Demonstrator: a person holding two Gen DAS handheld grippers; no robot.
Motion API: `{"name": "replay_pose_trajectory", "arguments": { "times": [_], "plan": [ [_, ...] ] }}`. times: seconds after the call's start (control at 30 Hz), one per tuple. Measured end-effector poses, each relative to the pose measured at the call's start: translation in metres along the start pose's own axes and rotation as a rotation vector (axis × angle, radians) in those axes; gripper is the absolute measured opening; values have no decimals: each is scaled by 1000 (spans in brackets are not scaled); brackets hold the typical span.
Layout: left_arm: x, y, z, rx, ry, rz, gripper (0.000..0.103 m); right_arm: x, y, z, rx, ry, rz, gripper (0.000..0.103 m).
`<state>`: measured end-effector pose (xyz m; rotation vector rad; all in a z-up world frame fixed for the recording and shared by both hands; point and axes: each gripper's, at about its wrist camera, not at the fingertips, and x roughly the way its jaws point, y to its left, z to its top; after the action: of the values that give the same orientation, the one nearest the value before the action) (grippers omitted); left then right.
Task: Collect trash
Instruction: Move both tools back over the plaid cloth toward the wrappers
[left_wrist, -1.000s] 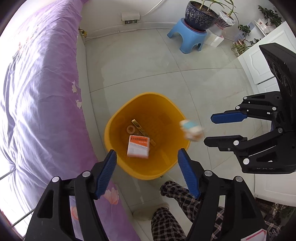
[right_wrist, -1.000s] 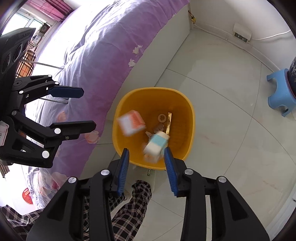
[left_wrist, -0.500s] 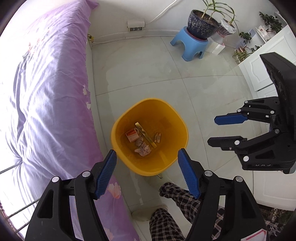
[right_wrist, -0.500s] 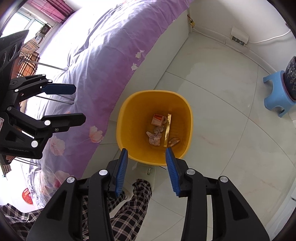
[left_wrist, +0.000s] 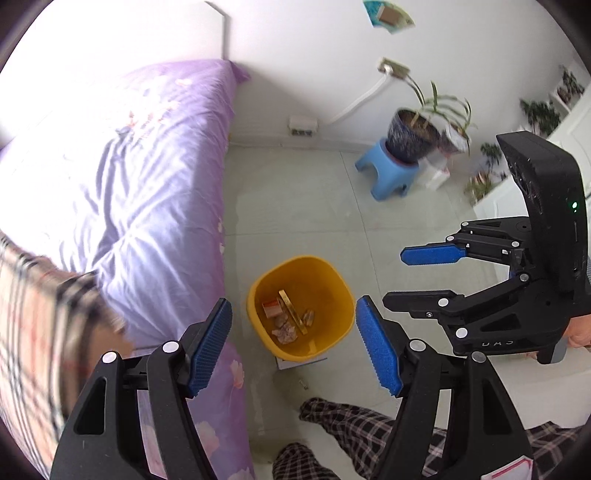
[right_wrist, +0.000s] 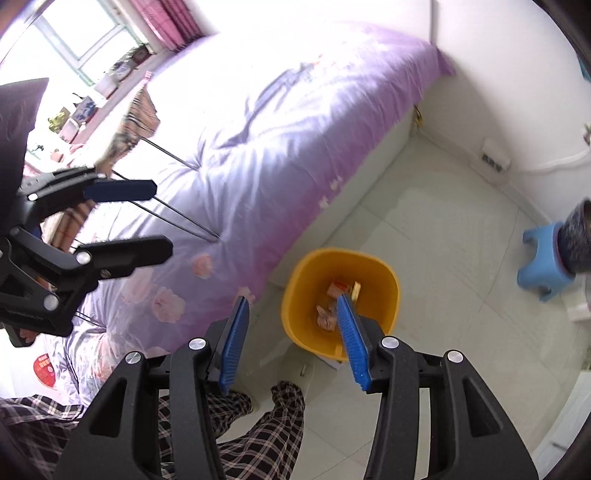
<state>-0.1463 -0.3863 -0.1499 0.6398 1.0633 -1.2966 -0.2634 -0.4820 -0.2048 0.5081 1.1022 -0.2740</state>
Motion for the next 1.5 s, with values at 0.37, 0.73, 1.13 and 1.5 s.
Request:
{"name": "replay_pose_trajectory", "arguments": {
  "times": [0.37, 0.73, 1.13, 1.5],
  "plan": [
    [-88, 52, -58, -267, -130, 140, 71, -39, 106, 52, -256, -111, 111, 51],
    [-171, 111, -152, -581, -237, 311, 72, -51, 214, 69, -439, -147, 253, 51],
    [-223, 163, -259, -874, -304, 432, 79, -36, 317, 77, -601, -116, 360, 55],
    [-236, 234, -297, -985, -292, 499, 93, 13, 397, 91, -631, -87, 374, 67]
  ]
}}
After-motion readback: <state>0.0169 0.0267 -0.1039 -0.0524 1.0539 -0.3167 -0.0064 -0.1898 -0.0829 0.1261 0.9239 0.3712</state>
